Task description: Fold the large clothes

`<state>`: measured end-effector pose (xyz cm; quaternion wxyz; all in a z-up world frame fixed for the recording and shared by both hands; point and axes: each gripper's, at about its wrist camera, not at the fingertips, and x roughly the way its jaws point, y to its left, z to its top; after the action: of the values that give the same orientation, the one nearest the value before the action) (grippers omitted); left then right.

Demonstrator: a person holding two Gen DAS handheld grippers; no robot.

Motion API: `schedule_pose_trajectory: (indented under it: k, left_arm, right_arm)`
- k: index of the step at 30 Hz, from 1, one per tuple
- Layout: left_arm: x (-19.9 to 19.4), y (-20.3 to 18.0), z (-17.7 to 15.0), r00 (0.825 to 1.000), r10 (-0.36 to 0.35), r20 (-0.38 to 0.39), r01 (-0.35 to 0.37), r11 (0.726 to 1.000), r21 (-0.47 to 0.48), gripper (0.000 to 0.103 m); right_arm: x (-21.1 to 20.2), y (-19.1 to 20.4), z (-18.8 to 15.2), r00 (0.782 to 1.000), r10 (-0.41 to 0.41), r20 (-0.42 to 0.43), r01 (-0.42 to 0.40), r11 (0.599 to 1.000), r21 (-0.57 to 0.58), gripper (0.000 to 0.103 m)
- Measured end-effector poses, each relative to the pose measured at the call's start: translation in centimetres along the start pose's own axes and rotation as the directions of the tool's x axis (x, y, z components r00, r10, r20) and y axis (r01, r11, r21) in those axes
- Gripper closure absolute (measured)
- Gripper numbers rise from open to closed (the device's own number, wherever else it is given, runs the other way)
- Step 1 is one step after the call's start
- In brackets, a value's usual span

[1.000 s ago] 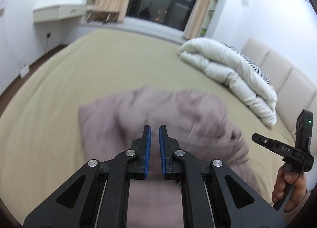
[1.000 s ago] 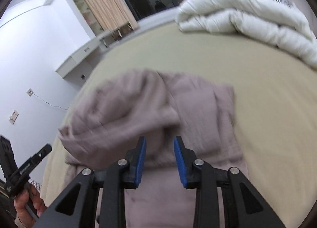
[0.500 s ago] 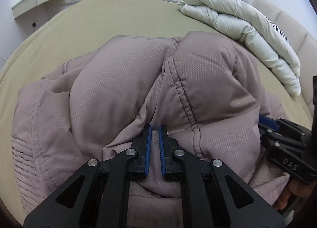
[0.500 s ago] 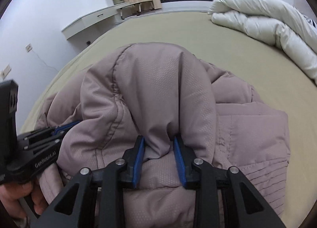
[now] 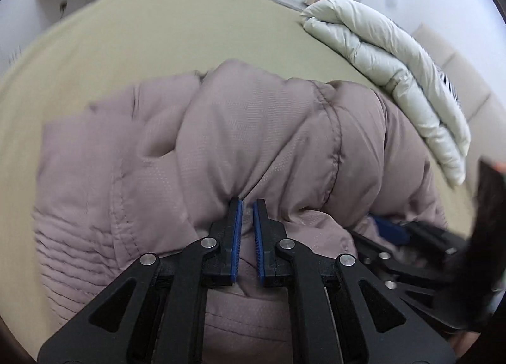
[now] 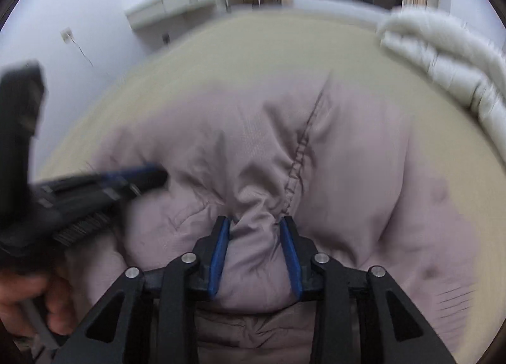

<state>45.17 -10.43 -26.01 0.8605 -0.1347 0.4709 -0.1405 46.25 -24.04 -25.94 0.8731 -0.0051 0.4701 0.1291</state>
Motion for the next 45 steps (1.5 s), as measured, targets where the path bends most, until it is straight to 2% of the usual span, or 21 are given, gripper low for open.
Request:
schedule_pose_trajectory:
  k: [1, 4, 8, 10, 12, 14, 16, 18, 22, 23, 25, 28, 30, 31, 33, 35, 36, 38, 39, 41, 45]
  left_arm:
    - [-0.9, 0.0, 0.1, 1.000, -0.006, 0.012, 0.006, 1.000, -0.015, 0.096]
    - [-4.1, -1.1, 0.9, 0.994, 0.016, 0.106, -0.021, 0.999, 0.043, 0.096]
    - [-6.2, -2.8, 3.2, 0.982, -0.012, 0.187, -0.005, 0.996, 0.092, 0.096]
    - [-5.3, -4.2, 4.0, 0.983, 0.012, 0.181, -0.037, 0.991, 0.132, 0.096]
    - [-3.2, -4.8, 5.1, 0.989, 0.037, 0.142, -0.057, 0.989, 0.139, 0.096]
    - [-0.1, -4.6, 5.2, 0.995, 0.076, 0.064, -0.084, 0.987, 0.140, 0.096]
    - [2.5, -3.4, 4.7, 0.997, 0.067, 0.027, -0.070, 0.990, 0.122, 0.096]
    - [3.6, -3.1, 4.5, 0.997, 0.066, 0.030, -0.069, 0.989, 0.129, 0.096]
    - [2.5, -3.5, 4.5, 0.997, 0.076, 0.036, -0.080, 0.988, 0.130, 0.096]
    - [1.1, -3.6, 4.1, 0.996, 0.067, 0.058, -0.073, 0.990, 0.121, 0.096]
    - [-0.3, -4.5, 2.6, 0.990, 0.055, 0.128, -0.072, 0.989, 0.128, 0.096]
    - [-3.2, -4.7, -0.1, 0.974, 0.088, 0.210, -0.119, 0.983, 0.140, 0.096]
    - [-1.9, -4.8, -1.2, 0.979, 0.116, 0.170, -0.142, 0.979, 0.149, 0.096]
    - [-0.3, -4.7, -1.7, 0.984, 0.139, 0.116, -0.156, 0.975, 0.156, 0.096]
    - [1.1, -5.1, -2.4, 0.980, 0.168, 0.110, -0.186, 0.965, 0.184, 0.096]
    - [1.4, -6.0, -2.3, 0.972, 0.213, 0.101, -0.231, 0.949, 0.214, 0.096]
    - [1.3, -6.0, -2.0, 0.974, 0.210, 0.088, -0.224, 0.952, 0.207, 0.096]
    - [-0.7, -5.5, -1.4, 0.984, 0.164, 0.066, -0.172, 0.974, 0.145, 0.095]
    - [-2.3, -5.3, -1.3, 0.985, 0.146, 0.090, -0.156, 0.980, 0.121, 0.095]
    - [-6.7, -5.0, -2.1, 0.978, 0.137, 0.159, -0.158, 0.979, 0.128, 0.095]
    - [-13.6, -4.0, -6.0, 0.971, 0.148, 0.187, -0.175, 0.974, 0.142, 0.095]
  right_arm:
    - [0.4, -0.6, -0.6, 0.999, 0.027, 0.024, -0.028, 0.999, 0.018, 0.066]
    - [-1.7, -1.6, 0.5, 0.998, 0.066, 0.023, -0.068, 0.995, 0.077, 0.067]
    - [-7.0, -3.6, 4.1, 0.977, 0.022, 0.212, -0.045, 0.994, 0.104, 0.067]
    - [-7.5, -4.7, 6.4, 0.969, 0.001, 0.245, -0.033, 0.991, 0.129, 0.066]
    - [-5.7, -5.4, 8.0, 0.974, -0.038, 0.221, 0.008, 0.991, 0.135, 0.066]
    - [-1.8, -6.2, 8.4, 0.990, -0.076, 0.120, 0.059, 0.989, 0.136, 0.065]
    - [2.8, -7.9, 7.3, 0.997, -0.079, 0.005, 0.077, 0.984, 0.162, 0.066]
    - [4.1, -9.0, 6.3, 0.997, -0.053, 0.055, 0.041, 0.980, 0.194, 0.068]
    - [3.7, -8.5, 6.6, 0.996, -0.081, 0.028, 0.076, 0.984, 0.164, 0.068]
    - [2.7, -8.2, 6.8, 0.996, -0.087, 0.024, 0.082, 0.982, 0.169, 0.068]
    - [-1.2, -7.5, 6.3, 0.992, -0.070, 0.106, 0.049, 0.981, 0.188, 0.068]
    - [-6.8, -6.4, 3.3, 0.974, -0.038, 0.224, 0.002, 0.987, 0.160, 0.051]
    - [-8.1, -5.1, 0.8, 0.965, -0.040, 0.258, 0.005, 0.991, 0.136, 0.017]
    - [-7.5, -4.4, -0.5, 0.969, -0.057, 0.241, 0.032, 0.994, 0.106, 0.014]
    - [-3.9, -3.7, -2.3, 0.987, -0.089, 0.136, 0.081, 0.995, 0.062, 0.014]
    - [-1.8, -3.7, -3.1, 0.983, -0.128, 0.135, 0.124, 0.992, 0.034, 0.013]
    - [-2.0, -3.5, -3.1, 0.982, -0.135, 0.131, 0.130, 0.991, 0.041, 0.013]
    - [-2.7, -3.9, -2.3, 0.986, -0.127, 0.104, 0.117, 0.988, 0.099, 0.016]
    - [-3.5, -4.0, -2.2, 0.987, -0.125, 0.099, 0.113, 0.986, 0.120, 0.021]
    - [-5.9, -4.3, -2.2, 0.986, -0.119, 0.114, 0.100, 0.983, 0.155, 0.022]
    - [-12.7, -4.3, -6.5, 0.975, -0.091, 0.201, 0.052, 0.980, 0.193, 0.007]
